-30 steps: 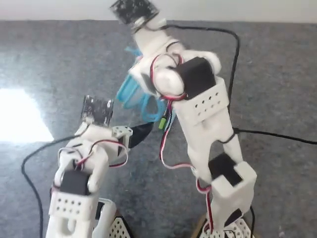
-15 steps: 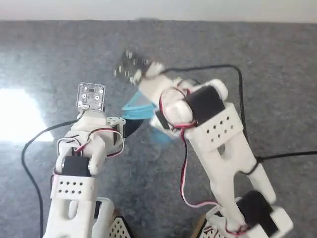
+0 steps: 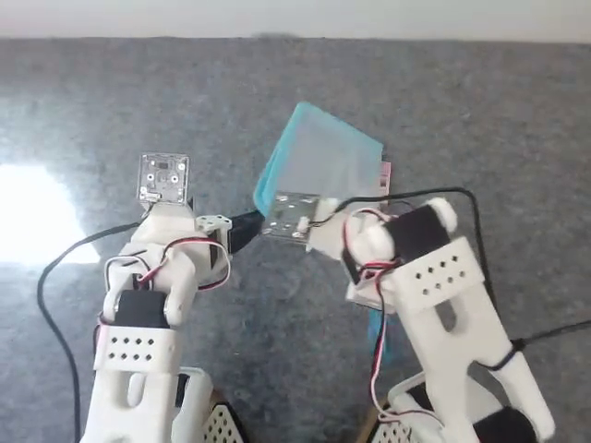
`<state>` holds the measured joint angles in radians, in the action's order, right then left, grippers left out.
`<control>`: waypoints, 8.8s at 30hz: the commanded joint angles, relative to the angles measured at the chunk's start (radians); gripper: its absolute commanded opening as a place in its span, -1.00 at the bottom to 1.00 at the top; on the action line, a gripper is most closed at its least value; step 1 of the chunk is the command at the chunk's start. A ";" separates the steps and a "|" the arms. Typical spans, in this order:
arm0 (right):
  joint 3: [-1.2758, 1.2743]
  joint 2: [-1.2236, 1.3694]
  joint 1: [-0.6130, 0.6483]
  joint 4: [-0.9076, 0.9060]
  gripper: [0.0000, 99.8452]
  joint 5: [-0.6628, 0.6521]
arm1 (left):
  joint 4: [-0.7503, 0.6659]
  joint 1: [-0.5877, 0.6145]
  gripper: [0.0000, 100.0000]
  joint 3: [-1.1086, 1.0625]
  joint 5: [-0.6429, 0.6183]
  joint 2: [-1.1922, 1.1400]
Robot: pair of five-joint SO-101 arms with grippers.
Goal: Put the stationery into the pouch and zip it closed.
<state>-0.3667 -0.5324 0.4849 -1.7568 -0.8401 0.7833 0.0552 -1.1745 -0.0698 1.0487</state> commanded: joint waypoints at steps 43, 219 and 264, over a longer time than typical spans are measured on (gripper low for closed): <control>-0.345 -0.740 -0.219 0.016 -0.81 0.203 | -0.023 -0.496 -0.19 0.058 -0.035 -0.005; -0.038 -0.435 0.200 0.108 -0.99 0.477 | 0.388 -0.364 -0.15 0.263 0.121 0.428; -0.038 -0.437 0.271 0.050 -0.99 0.430 | 0.060 -0.324 -0.85 0.104 0.226 0.127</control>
<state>-0.4097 -0.9697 0.7534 -1.6939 -0.3982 0.8738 -0.3437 -1.0917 0.2079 1.1745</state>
